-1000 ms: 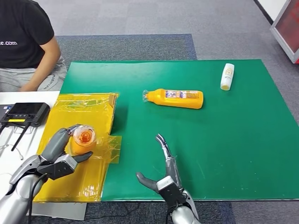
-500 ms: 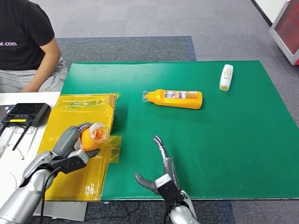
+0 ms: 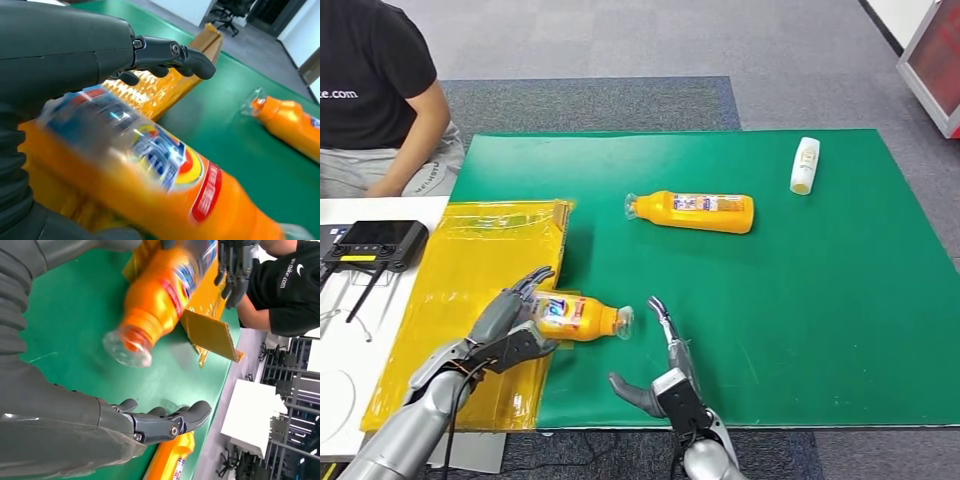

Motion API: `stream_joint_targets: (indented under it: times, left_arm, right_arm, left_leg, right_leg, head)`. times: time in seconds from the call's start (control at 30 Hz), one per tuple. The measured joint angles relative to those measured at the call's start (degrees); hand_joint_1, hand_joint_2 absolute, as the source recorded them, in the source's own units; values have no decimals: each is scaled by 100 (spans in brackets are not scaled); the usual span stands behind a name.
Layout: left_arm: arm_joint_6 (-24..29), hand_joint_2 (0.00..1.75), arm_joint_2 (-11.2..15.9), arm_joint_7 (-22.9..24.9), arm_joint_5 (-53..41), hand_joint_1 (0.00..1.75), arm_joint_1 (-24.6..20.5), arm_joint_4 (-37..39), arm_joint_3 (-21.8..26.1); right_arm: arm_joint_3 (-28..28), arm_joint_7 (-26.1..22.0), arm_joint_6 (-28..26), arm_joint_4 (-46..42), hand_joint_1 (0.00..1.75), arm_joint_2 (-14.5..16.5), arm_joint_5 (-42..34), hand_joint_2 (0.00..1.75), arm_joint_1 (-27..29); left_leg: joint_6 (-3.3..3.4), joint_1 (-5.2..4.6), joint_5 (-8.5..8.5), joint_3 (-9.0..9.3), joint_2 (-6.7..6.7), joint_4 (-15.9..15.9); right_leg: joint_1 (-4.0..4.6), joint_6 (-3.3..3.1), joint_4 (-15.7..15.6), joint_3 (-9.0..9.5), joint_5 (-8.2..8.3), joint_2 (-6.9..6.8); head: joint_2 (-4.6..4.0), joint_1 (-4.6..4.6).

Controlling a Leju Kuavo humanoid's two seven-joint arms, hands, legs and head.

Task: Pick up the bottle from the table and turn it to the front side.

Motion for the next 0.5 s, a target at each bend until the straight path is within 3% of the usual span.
stream_joint_targets:
  times: [0.5]
  left_arm:
    - [653, 175, -196, -120, -76, 0, 41, 295, 26]
  right_arm:
    - [0, -27, -11, 132, 0, 3, -66, 175, -18]
  left_leg:
    - [0, 0, -1, -21, 0, 0]
  right_leg:
    - [0, 0, 0, -18, 0, 0]
  head:
    - [0, 0]
